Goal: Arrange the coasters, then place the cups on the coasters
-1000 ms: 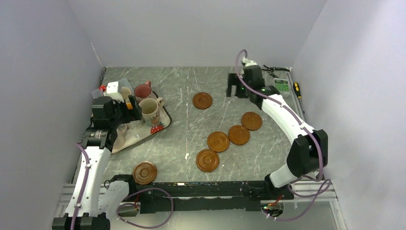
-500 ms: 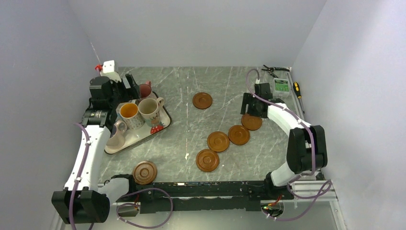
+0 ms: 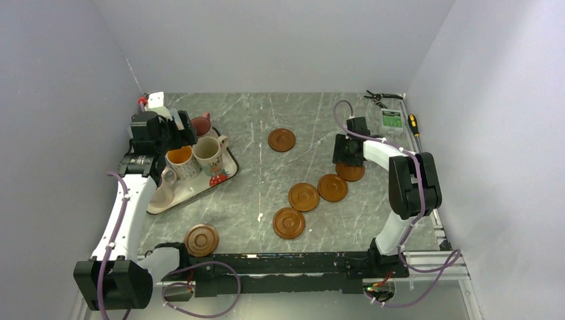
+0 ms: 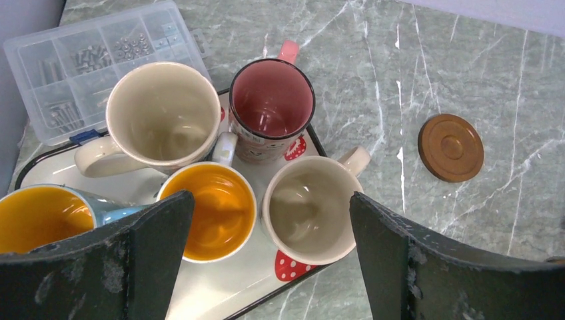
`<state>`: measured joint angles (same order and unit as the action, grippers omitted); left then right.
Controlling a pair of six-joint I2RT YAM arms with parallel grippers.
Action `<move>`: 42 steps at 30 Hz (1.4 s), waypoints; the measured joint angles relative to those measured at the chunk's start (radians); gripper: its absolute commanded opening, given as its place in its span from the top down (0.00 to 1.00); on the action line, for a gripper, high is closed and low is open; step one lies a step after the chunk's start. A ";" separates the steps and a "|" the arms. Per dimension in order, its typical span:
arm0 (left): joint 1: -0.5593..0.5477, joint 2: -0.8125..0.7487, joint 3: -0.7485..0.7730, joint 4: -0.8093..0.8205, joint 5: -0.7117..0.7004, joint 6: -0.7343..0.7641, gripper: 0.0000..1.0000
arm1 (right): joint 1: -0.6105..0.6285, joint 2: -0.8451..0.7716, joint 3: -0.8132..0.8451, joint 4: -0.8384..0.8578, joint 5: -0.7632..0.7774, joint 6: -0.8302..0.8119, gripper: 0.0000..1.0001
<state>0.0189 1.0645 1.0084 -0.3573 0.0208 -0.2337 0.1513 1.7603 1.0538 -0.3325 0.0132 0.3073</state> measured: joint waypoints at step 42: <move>-0.010 0.040 0.021 -0.028 0.008 -0.017 0.07 | 0.290 0.339 0.363 0.229 0.004 0.243 0.45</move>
<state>0.0086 1.1046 1.0290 -0.3855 0.0284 -0.2508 0.4416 2.0995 1.4170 -0.1036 0.0170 0.5507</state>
